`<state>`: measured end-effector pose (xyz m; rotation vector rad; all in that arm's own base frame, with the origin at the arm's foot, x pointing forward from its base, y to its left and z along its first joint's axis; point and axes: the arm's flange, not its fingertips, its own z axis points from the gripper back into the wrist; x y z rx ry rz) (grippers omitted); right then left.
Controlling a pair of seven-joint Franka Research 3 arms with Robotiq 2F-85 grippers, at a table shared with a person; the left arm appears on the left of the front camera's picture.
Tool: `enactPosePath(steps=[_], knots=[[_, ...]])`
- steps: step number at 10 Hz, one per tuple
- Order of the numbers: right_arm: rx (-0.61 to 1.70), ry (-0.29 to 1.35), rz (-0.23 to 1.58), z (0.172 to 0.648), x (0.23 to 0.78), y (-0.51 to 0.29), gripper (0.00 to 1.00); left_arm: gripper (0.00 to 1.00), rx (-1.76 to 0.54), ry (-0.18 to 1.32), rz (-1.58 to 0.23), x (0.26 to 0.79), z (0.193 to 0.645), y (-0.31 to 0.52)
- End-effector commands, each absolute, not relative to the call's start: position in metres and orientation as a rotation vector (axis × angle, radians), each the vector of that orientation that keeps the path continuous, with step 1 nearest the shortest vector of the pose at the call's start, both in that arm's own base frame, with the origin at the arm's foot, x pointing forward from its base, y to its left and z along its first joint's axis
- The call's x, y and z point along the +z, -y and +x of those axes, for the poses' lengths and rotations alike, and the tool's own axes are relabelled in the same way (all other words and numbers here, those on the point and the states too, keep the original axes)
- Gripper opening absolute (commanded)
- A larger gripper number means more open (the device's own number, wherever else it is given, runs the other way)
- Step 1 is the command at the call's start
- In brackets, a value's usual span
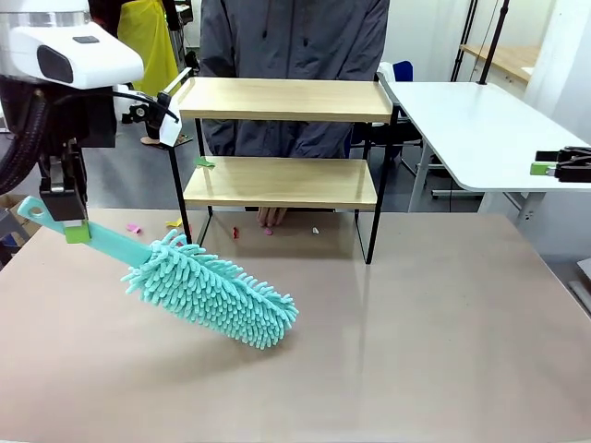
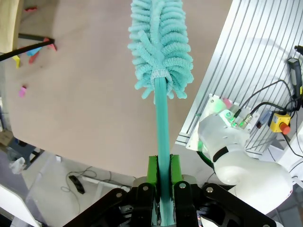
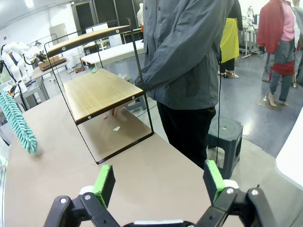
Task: Clean the shelf.
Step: Clean the specific section of the Shelf indicated by the human with the Duster.
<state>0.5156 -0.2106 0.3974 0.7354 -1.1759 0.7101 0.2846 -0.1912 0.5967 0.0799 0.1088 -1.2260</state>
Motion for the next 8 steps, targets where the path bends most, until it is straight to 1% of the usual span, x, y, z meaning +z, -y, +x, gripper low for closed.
enactPosePath(steps=[1, 8], knots=[[0.715, 1.178, 0.732, 0.5166, 0.4000, 0.2092, 1.00, 0.13, -1.214, -0.093, 0.080, 0.5985, 0.2838, 0.1924], [0.715, 1.178, 0.732, 0.5166, 0.4000, 0.2092, 1.00, 0.13, -1.214, -0.093, 0.080, 0.5985, 0.2838, 0.1924]])
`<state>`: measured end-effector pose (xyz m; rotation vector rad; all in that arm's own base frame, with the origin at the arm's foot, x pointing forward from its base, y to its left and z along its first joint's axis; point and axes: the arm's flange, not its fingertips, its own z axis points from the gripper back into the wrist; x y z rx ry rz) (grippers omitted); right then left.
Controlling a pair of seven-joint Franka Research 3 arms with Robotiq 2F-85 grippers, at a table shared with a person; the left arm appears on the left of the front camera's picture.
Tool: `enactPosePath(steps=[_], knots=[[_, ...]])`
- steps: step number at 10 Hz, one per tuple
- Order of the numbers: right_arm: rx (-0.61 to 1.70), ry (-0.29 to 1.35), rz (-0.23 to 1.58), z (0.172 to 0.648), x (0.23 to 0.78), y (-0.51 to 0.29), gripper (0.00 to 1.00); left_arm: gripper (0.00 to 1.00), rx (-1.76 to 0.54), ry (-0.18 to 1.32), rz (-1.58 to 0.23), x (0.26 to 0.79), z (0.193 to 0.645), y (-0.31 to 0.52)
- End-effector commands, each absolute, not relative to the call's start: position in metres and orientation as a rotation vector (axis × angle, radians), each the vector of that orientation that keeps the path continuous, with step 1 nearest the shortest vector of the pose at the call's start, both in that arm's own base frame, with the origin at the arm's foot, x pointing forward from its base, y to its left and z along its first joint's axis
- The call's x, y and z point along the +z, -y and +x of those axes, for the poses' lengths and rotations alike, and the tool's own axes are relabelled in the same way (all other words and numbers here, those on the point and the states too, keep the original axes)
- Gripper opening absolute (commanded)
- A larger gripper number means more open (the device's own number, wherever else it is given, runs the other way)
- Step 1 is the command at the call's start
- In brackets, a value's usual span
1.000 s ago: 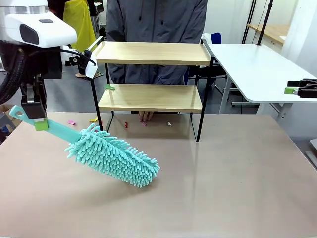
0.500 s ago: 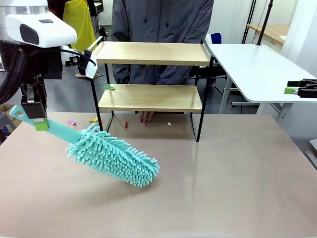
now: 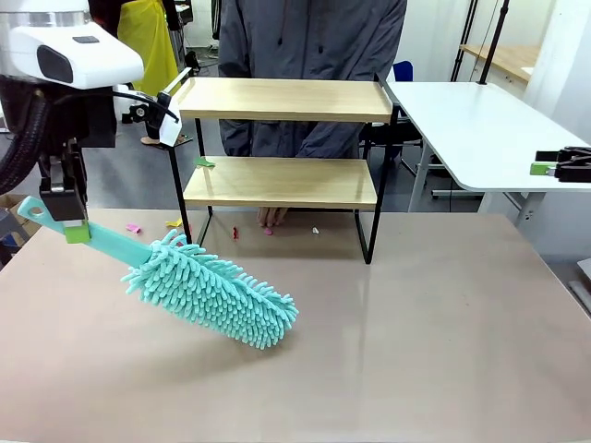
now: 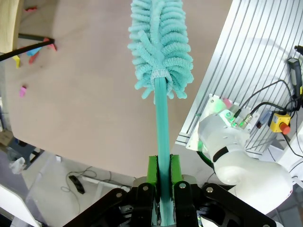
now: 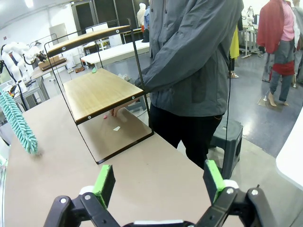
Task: Clean the shelf.
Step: Clean the specific section of the Shelf indicated by the human with the Duster.
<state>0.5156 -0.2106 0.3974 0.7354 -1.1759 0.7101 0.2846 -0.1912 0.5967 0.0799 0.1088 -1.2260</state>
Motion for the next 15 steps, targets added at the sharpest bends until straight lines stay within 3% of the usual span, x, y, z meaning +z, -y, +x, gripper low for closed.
enactPosePath(steps=[1, 3, 4, 8, 11, 12, 15], knots=[[0.715, 1.178, 0.732, 0.517, 0.400, 0.209, 1.00, 0.13, -1.214, -0.093, 0.080, 0.598, 0.284, 0.192], [0.715, 1.178, 0.732, 0.517, 0.400, 0.209, 1.00, 0.13, -1.226, -0.109, 0.080, 0.597, 0.285, 0.191], [0.715, 1.178, 0.732, 0.517, 0.400, 0.209, 1.00, 0.13, -1.202, -0.011, -0.033, 0.604, 0.284, 0.189], [0.715, 1.178, 0.732, 0.517, 0.400, 0.209, 1.00, 0.13, -1.001, 0.099, -0.114, 0.594, 0.270, 0.218], [0.715, 1.178, 0.732, 0.517, 0.400, 0.209, 1.00, 0.13, -0.840, 0.107, -0.116, 0.572, 0.265, 0.275], [0.715, 1.178, 0.732, 0.517, 0.400, 0.209, 1.00, 0.13, -0.757, 0.114, -0.025, 0.564, 0.269, 0.296], [0.715, 1.178, 0.732, 0.517, 0.400, 0.209, 1.00, 0.13, -0.731, 0.120, -0.058, 0.534, 0.267, 0.346]])
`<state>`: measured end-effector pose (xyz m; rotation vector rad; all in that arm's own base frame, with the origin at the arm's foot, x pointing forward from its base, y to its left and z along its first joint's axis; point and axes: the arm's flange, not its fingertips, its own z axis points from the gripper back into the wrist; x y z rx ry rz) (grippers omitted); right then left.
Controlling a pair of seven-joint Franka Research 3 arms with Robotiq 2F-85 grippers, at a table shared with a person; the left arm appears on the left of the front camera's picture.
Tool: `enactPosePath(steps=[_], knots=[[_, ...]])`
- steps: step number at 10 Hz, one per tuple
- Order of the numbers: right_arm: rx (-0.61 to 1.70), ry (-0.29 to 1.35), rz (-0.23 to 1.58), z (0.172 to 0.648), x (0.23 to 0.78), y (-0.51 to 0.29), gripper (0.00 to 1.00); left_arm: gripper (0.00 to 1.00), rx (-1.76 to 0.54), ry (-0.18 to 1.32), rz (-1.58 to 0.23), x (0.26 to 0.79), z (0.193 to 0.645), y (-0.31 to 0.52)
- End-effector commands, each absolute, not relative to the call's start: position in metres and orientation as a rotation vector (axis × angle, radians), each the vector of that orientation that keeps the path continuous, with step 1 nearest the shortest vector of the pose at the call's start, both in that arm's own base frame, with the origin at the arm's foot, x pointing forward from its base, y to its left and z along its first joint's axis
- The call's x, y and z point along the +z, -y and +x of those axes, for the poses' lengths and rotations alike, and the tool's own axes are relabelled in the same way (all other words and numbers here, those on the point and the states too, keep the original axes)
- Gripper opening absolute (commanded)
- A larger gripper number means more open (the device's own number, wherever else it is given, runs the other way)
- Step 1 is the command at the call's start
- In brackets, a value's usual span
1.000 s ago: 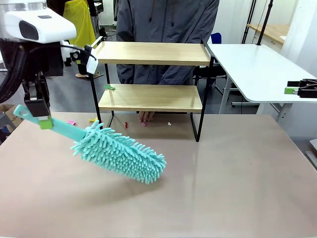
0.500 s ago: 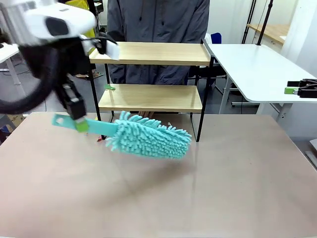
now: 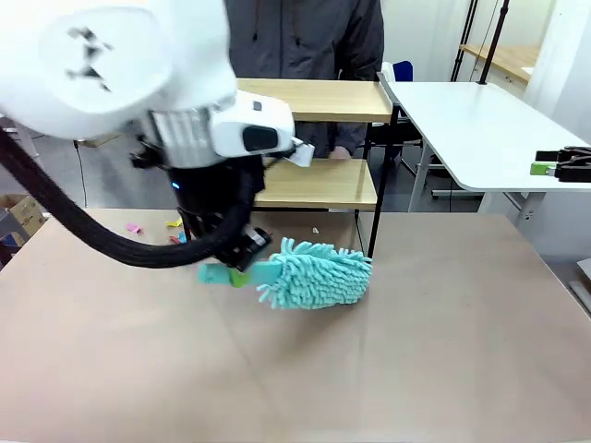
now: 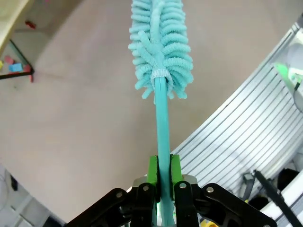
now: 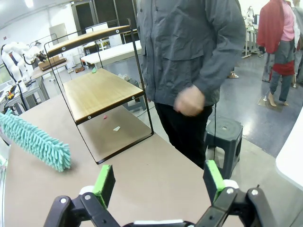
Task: Clean the shelf.
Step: Clean the specific section of the Shelf indicated by the human with the Duster.
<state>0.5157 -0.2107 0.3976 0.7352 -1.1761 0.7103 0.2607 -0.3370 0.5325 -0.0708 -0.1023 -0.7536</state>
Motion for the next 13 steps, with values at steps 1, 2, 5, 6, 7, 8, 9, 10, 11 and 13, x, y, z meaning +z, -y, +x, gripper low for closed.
enactPosePath(steps=[1, 2, 5, 6, 7, 8, 9, 10, 11, 13], knots=[[0.715, 1.178, 0.732, 0.517, 0.400, 0.209, 1.00, 0.13, -0.662, 0.144, -0.026, 0.523, 0.267, 0.359], [0.715, 1.178, 0.732, 0.517, 0.400, 0.209, 1.00, 0.13, -0.585, 0.186, 0.001, 0.516, 0.268, 0.368], [0.715, 1.178, 0.732, 0.517, 0.400, 0.209, 1.00, 0.13, -0.450, 0.269, 0.015, 0.510, 0.268, 0.382], [0.715, 1.178, 0.732, 0.517, 0.400, 0.209, 1.00, 0.13, -0.416, 0.305, -0.005, 0.510, 0.270, 0.385], [0.715, 1.178, 0.732, 0.517, 0.400, 0.209, 1.00, 0.13, -0.399, 0.323, -0.032, 0.506, 0.275, 0.394], [0.715, 1.178, 0.732, 0.517, 0.400, 0.209, 1.00, 0.13, -0.394, 0.326, -0.035, 0.498, 0.279, 0.406], [0.715, 1.178, 0.732, 0.517, 0.400, 0.209, 1.00, 0.13, -0.378, 0.334, -0.034, 0.489, 0.282, 0.418], [0.715, 1.178, 0.732, 0.517, 0.400, 0.209, 1.00, 0.13, -0.351, 0.356, -0.013, 0.479, 0.284, 0.432], [0.715, 1.178, 0.732, 0.517, 0.400, 0.209, 1.00, 0.13, -0.337, 0.367, -0.007, 0.470, 0.284, 0.443], [0.715, 1.178, 0.732, 0.517, 0.400, 0.209, 1.00, 0.13, -0.287, 0.402, 0.007, 0.457, 0.285, 0.459]])
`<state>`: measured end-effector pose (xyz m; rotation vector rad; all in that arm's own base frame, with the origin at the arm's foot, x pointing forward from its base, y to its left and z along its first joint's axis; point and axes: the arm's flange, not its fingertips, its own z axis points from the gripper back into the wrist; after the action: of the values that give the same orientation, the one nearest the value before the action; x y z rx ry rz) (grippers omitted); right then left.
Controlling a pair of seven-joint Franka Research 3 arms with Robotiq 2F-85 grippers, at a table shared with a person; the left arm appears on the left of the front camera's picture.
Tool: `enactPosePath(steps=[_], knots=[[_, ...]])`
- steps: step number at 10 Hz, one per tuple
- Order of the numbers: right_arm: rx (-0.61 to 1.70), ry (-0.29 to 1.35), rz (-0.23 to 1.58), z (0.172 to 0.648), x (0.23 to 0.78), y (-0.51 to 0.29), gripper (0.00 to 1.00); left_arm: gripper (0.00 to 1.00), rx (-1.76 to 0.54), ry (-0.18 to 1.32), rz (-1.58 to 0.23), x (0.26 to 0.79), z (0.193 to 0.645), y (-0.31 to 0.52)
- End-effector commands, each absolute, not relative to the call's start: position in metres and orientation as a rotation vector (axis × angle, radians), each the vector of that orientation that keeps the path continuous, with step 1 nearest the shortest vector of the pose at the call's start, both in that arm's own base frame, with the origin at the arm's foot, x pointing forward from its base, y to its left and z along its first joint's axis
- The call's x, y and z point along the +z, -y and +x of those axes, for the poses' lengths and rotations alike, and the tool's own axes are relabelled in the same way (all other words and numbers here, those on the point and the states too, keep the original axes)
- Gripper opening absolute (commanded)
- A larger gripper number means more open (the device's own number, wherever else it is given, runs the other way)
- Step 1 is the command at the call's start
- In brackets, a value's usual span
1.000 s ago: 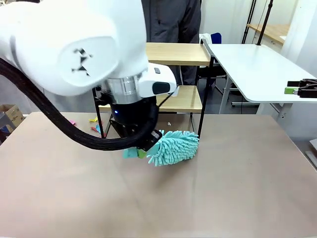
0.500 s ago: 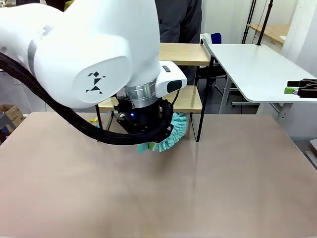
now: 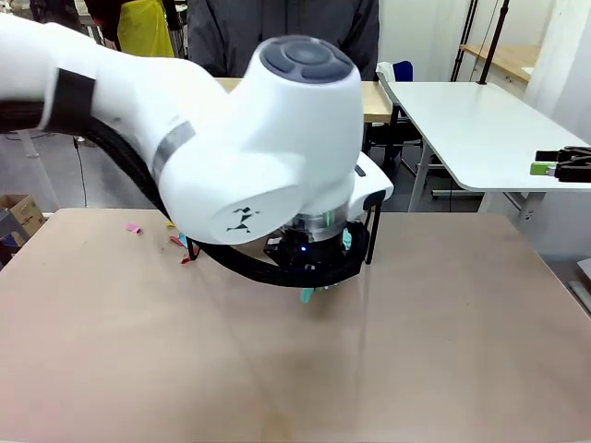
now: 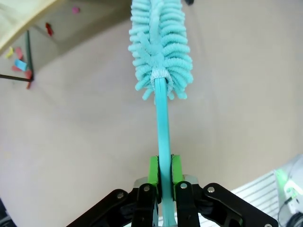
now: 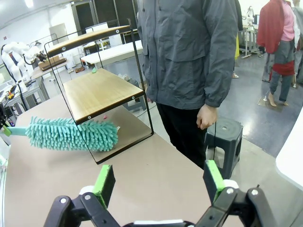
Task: Clean the shelf.
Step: Clean the specific section of the Shelf indicated by the human with the Duster.
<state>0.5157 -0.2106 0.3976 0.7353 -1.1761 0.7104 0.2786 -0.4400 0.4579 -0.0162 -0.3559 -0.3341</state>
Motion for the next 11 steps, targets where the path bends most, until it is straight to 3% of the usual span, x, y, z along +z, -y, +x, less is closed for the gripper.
enactPosePath(steps=[1, 2, 3, 5, 7, 11], knots=[[0.715, 1.178, 0.732, 0.517, 0.400, 0.209, 1.00, 0.13, -0.324, 0.386, -0.003, 0.452, 0.288, 0.466], [0.715, 1.178, 0.732, 0.517, 0.400, 0.209, 1.00, 0.13, -0.391, 0.263, 0.011, 0.455, 0.289, 0.466], [0.715, 1.178, 0.732, 0.517, 0.400, 0.209, 1.00, 0.13, -0.328, 0.363, -0.009, 0.453, 0.280, 0.447], [0.715, 1.178, 0.732, 0.517, 0.400, 0.209, 1.00, 0.13, -0.345, 0.322, -0.005, 0.446, 0.283, 0.457], [0.715, 1.178, 0.732, 0.517, 0.400, 0.209, 1.00, 0.13, -0.229, 0.420, -0.021, 0.451, 0.276, 0.461], [0.715, 1.178, 0.732, 0.517, 0.400, 0.209, 1.00, 0.13, -0.098, 0.520, -0.072, 0.410, 0.292, 0.487]])
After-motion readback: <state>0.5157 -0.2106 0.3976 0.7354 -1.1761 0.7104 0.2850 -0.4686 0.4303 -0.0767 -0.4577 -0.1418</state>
